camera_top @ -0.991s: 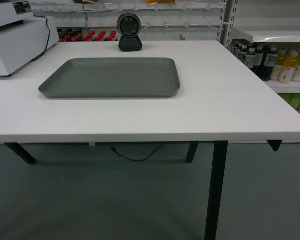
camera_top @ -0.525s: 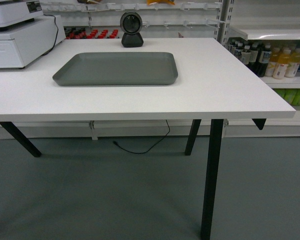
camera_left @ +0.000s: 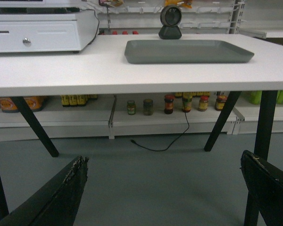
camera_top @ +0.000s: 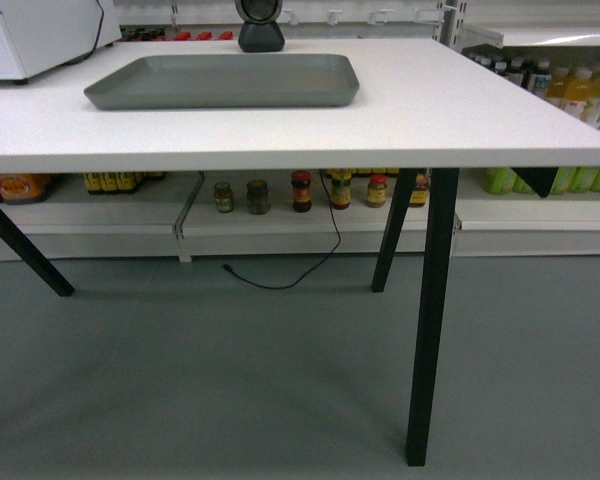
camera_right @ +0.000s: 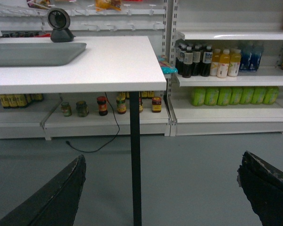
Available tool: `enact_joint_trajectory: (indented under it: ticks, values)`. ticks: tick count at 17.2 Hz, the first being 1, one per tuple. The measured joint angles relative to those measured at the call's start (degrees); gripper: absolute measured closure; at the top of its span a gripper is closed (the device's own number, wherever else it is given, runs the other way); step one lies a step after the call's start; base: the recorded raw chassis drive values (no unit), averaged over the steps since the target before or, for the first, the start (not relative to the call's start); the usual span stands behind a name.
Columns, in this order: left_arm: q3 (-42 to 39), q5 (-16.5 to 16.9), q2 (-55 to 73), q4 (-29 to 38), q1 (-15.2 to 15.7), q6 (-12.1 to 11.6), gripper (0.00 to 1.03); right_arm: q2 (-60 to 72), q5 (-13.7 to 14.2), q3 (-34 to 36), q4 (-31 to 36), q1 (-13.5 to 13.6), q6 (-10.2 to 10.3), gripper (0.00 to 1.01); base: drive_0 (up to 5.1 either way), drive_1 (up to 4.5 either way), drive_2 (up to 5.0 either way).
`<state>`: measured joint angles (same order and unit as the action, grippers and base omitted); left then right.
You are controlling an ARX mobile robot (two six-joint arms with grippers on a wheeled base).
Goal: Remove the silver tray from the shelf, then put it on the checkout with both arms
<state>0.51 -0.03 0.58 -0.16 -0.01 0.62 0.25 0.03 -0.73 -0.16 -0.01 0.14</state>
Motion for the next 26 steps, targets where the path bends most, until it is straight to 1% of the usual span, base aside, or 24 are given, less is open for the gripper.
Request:
enact_joint_trajectory:
  ticks: [26]
  values:
    - [0.0,0.0,0.0,-0.09,0.0,-0.07,0.05,0.0,-0.04,0.0,-0.11,0.0,-0.11,0.03,0.0,0.0,0.0]
